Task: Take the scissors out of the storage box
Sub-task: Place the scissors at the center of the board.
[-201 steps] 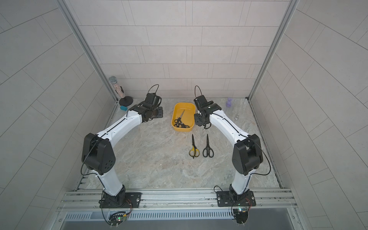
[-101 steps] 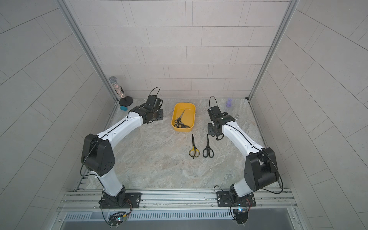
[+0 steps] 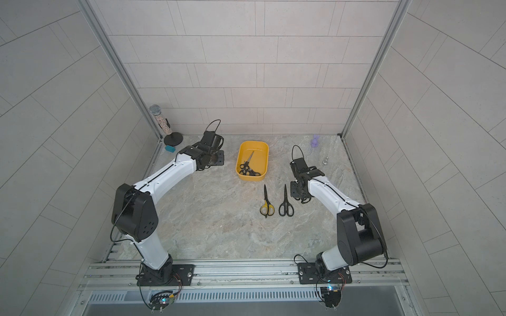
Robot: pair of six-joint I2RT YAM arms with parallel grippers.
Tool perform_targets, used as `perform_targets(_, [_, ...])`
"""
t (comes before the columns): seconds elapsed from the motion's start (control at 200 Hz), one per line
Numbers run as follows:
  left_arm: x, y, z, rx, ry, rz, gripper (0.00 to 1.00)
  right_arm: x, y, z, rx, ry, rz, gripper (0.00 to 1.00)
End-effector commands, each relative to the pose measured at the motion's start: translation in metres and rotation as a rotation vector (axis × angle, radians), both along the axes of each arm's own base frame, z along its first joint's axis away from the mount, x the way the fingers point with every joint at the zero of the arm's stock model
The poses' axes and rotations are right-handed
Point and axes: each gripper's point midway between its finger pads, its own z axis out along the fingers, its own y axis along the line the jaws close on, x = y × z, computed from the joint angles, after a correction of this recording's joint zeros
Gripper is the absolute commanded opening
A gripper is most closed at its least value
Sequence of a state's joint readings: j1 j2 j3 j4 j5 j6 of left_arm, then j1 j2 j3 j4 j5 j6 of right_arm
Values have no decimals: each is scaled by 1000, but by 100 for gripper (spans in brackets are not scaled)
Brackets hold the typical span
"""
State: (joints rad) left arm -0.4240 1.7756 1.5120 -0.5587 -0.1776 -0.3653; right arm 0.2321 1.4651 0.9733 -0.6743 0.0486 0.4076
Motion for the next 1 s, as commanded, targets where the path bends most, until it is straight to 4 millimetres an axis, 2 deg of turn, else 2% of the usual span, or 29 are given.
perform_targets(0.0, [-5,1,3,8,1,-6,49,-4,-3,1,13,-26,-37,0])
perform_targets(0.415, [-6,1,5,9,-2,-14,49,-32,-15,-35,19,59,-107,0])
perform_targets(0.991, [-2,-1,9,2,-17,-13,49,-41,-11,-55,40,109,-90,0])
